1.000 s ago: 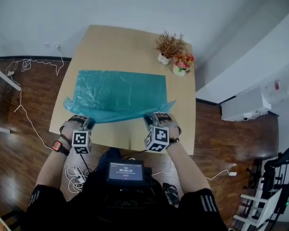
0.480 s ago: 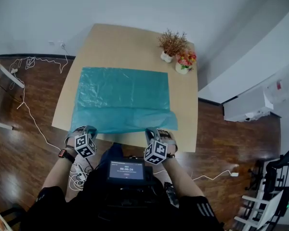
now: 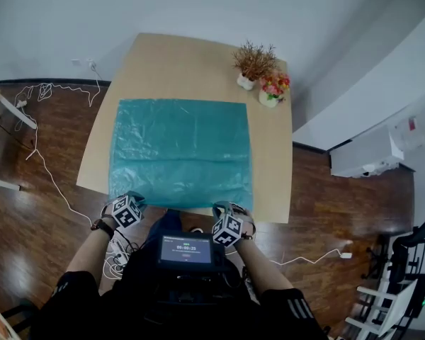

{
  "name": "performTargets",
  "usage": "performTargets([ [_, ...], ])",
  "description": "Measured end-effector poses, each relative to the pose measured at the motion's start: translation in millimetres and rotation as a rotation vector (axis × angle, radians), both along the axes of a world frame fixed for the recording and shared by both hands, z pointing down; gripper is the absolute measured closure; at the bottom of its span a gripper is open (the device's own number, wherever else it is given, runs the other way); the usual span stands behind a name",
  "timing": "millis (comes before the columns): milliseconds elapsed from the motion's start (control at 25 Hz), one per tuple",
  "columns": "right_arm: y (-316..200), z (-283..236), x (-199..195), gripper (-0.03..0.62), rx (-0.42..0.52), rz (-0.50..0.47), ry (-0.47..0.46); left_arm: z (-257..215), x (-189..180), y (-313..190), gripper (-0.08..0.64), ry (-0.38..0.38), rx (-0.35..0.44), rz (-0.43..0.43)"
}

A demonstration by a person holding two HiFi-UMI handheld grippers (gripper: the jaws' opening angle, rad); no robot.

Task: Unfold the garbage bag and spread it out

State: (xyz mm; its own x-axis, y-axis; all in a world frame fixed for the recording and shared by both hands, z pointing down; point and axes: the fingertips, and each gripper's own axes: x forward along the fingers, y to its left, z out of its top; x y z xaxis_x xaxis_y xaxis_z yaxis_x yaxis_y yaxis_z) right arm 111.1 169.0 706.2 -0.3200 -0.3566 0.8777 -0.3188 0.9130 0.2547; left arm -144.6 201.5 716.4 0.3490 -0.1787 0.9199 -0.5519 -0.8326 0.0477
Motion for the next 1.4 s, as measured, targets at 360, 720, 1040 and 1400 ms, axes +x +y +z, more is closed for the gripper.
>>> performTargets([
  [360,-8,-9,8,0.512,-0.047,0.077,-0.079,-27,-8,-14,0.376,0.066,0.005,-0.060],
  [720,-12,-5,15,0.511,-0.069,0.105,-0.084,-112,-53,-7,0.316,0.222,-0.039,-0.111],
  [1040,-16,-10,9,0.509,-0.076,0.093,-0.095,-85,-83,-127,0.318,0.094,0.109,-0.338],
  [1400,-12,-10,12,0.509,-0.087,0.136,-0.089,-11,-60,-228,0.316,-0.067,0.089,-0.357],
])
